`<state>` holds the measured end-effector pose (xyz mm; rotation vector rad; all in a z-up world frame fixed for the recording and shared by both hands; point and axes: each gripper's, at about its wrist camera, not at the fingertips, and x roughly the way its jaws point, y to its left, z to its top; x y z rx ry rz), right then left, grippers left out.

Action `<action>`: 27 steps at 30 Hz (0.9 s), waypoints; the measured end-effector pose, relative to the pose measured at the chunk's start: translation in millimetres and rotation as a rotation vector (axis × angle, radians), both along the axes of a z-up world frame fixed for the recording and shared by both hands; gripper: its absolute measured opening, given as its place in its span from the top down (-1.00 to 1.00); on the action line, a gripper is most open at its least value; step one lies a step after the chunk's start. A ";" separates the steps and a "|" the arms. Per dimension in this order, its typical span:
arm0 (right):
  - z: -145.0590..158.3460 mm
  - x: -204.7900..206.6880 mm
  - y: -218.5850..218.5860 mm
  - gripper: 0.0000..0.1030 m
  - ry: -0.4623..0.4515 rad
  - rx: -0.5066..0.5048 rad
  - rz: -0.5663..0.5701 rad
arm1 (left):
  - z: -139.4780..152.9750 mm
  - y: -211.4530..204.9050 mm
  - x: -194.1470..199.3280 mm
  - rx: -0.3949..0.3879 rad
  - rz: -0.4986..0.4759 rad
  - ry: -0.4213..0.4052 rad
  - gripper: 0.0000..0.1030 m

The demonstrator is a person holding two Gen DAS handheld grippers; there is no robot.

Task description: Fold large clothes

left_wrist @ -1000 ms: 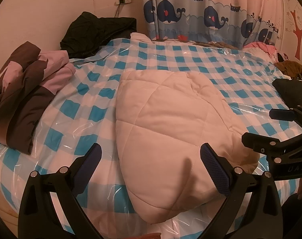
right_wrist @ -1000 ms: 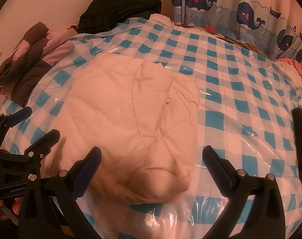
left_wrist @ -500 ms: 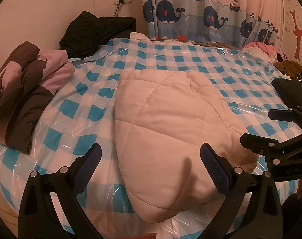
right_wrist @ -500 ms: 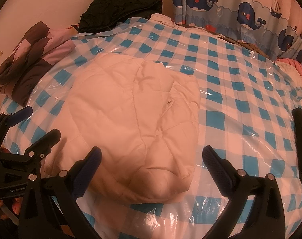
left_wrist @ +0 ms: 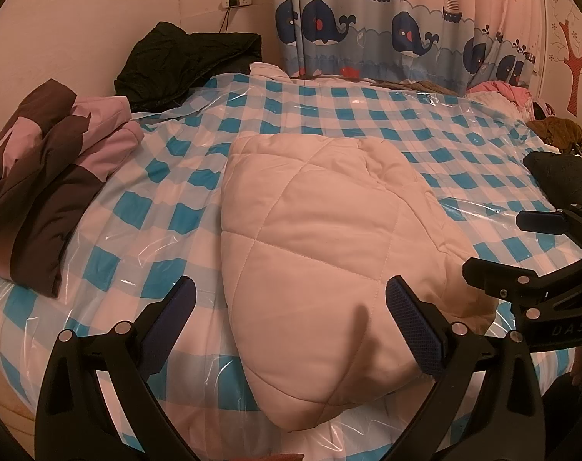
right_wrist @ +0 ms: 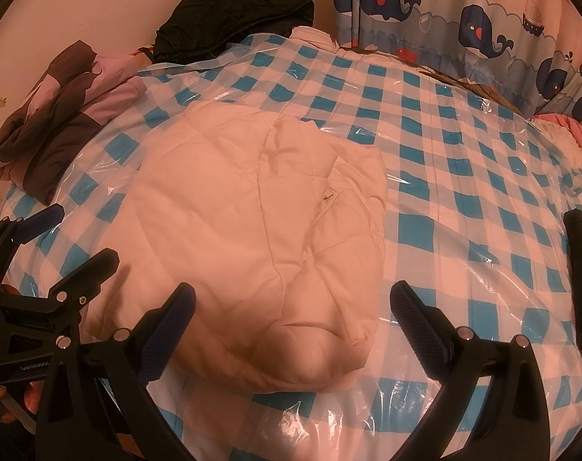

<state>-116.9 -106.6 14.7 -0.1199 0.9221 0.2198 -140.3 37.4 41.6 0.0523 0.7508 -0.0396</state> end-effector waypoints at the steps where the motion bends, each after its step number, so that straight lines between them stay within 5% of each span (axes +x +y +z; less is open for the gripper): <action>1: 0.0 -0.1 0.3 -0.89 0.000 0.000 0.000 | 0.0 -0.3 -0.2 -0.001 0.000 0.000 -0.85; 18: 0.1 -0.5 2.1 -0.89 0.000 0.000 -0.001 | 0.2 0.1 0.6 0.001 0.000 -0.001 -0.85; 24: -1.2 0.2 1.3 -0.89 0.005 0.003 -0.001 | -3.5 15.3 0.7 -0.165 -0.033 -0.003 -0.85; 27: -5.1 -2.0 9.3 -0.89 0.016 0.009 0.001 | -0.9 17.3 -3.4 -0.164 -0.025 -0.041 -0.84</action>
